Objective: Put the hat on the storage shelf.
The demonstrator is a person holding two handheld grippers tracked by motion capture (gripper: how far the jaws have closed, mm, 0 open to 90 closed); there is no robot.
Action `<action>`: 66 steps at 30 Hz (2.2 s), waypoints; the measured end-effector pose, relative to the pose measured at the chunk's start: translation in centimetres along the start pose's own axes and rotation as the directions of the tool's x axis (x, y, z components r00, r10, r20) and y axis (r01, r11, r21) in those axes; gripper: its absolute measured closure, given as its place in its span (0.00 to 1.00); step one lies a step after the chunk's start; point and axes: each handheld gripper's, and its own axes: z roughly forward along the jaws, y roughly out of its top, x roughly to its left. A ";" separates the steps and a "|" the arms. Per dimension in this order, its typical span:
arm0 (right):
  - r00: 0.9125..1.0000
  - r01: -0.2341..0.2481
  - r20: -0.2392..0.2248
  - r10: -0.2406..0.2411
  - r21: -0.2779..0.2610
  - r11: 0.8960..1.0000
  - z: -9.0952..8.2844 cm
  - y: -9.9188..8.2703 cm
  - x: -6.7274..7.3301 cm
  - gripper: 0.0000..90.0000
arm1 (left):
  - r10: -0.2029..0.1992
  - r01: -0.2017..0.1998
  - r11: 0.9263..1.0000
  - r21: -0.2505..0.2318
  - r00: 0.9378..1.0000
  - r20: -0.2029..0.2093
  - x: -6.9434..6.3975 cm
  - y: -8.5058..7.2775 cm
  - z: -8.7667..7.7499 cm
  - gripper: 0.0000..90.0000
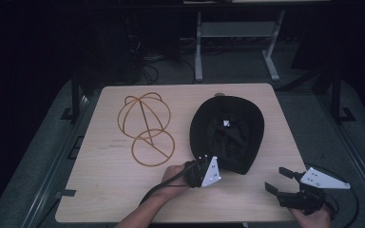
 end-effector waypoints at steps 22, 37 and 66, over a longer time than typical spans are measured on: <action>0.985 0.019 -0.173 0.001 0.113 0.993 4.8 2.2 -3.5 0.24 | -0.045 0.054 0.992 -0.117 0.996 0.074 0.1 -0.1 -4.3 0.97; 0.950 0.042 -0.313 0.004 0.140 0.989 6.5 2.6 -4.2 0.27 | -0.041 0.055 0.989 -0.135 0.994 0.101 0.3 -0.6 -5.1 0.97; 0.919 0.125 -0.388 -0.069 0.121 0.985 8.4 4.8 -3.1 0.97 | -0.007 0.024 0.989 -0.144 0.993 0.115 -0.1 -0.2 -4.5 0.97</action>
